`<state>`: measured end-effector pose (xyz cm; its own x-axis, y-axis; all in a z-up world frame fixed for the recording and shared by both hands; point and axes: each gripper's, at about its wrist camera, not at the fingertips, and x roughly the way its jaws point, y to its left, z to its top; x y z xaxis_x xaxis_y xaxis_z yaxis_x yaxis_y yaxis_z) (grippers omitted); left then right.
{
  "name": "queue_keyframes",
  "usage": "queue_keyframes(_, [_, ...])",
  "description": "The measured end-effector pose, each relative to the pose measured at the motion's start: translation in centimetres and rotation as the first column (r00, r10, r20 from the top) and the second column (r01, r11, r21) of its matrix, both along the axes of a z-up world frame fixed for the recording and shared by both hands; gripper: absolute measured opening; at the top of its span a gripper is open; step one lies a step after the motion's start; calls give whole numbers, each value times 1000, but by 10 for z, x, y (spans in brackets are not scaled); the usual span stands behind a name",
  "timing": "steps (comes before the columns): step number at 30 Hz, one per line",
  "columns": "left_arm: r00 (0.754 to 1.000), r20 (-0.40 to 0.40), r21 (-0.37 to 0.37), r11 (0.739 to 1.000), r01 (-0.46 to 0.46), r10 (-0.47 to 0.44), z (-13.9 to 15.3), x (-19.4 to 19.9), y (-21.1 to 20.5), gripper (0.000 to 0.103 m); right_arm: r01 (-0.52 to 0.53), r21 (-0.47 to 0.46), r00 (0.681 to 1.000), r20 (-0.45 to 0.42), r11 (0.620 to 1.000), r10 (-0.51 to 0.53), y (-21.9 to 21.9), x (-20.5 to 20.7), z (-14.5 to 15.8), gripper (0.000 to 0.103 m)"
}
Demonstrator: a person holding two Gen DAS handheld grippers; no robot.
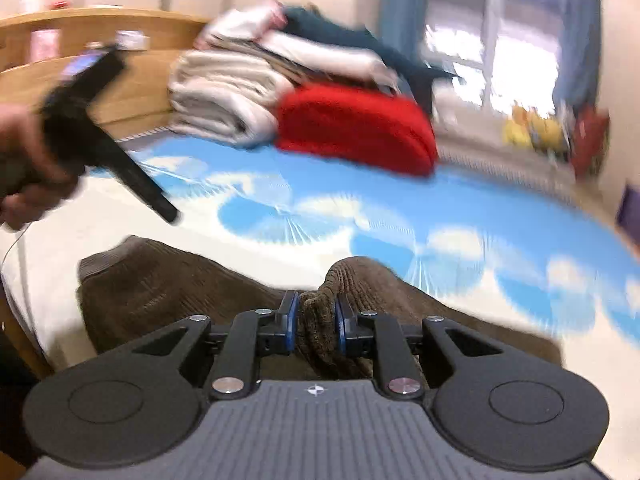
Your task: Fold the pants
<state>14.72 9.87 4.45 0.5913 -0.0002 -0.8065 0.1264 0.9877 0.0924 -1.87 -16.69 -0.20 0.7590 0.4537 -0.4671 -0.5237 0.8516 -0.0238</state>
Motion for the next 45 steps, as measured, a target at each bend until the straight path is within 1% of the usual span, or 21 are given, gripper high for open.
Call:
queue_keyframes(3, [1000,-14,-2,1000,-3,3,-3,4,-6,62,-141,-106,967,-229,984,114,16,2,-42,22])
queue_keyframes(4, [1000,-20,-3,1000,-2,2,-4,5,-9,62,-152,-198,956,-279,968,93,24,3,-65,22])
queue_keyframes(5, [1000,-24,-5,1000,0,0,-5,5,-12,62,-153,-234,950,-302,960,78,27,4,-77,23])
queue_keyframes(6, [1000,-29,-10,1000,5,-5,-6,6,-16,62,-145,-229,945,-321,963,66,26,5,-81,30])
queue_keyframes(8, [999,-38,-23,1000,20,-20,-7,8,-25,62,-98,-147,945,-324,984,45,16,8,-70,32])
queue_keyframes(11, [997,-47,-51,997,53,-55,-8,11,-41,62,17,24,945,-326,1000,-8,-20,16,-47,46])
queue_keyframes(13, [996,-57,-77,995,71,-75,-10,15,-53,62,141,114,935,-343,983,-94,-54,22,-38,49])
queue_keyframes(15, [993,-68,-117,990,84,-93,-12,20,-68,62,300,140,906,-351,944,-236,-88,29,-36,49])
queue_keyframes(17, [991,-74,-149,984,100,-112,-14,24,-83,62,481,79,835,-344,873,-429,-120,32,-42,50])
queue_keyframes(20, [986,-67,-168,976,138,-151,-16,28,-112,55,686,-144,640,-347,714,-685,-157,35,-69,54])
queue_keyframes(21, [984,-58,-176,972,158,-171,-16,29,-123,52,729,-140,578,-398,670,-713,-174,35,-80,55])
queue_keyframes(23, [977,-58,-196,962,192,-207,-19,33,-142,41,794,-33,492,-552,607,-673,-206,31,-99,66])
queue_keyframes(25, [971,-60,-214,953,216,-233,-23,35,-157,38,827,67,452,-670,558,-589,-226,29,-115,68])
queue_keyframes(28, [963,-79,-211,948,237,-258,-35,43,-176,34,831,140,451,-736,538,-505,-239,28,-129,70])
queue_keyframes(30, [967,-100,-185,960,212,-232,-47,52,-179,30,817,167,468,-751,552,-466,-244,31,-128,70])
queue_keyframes(32, [975,-159,-130,983,133,-153,-66,64,-178,29,801,167,483,-747,575,-457,-239,38,-126,72])
queue_keyframes(35, [971,-218,-97,992,76,-95,-86,74,-177,29,786,155,496,-735,598,-462,-240,39,-121,71])
queue_keyframes(38, [975,-198,-54,994,96,-104,-89,73,-187,29,774,129,508,-712,620,-486,-237,41,-121,62])
queue_keyframes(40, [974,-199,-51,994,98,-106,-87,72,-188,29,763,115,520,-693,635,-499,-233,41,-117,48])
queue_keyframes(42, [973,-204,-70,993,95,-107,-83,70,-183,31,749,120,546,-670,652,-504,-229,38,-109,36])
queue_keyframes(45, [974,-193,-76,992,105,-118,-76,68,-175,36,726,137,600,-605,674,-523,-221,32,-91,31])
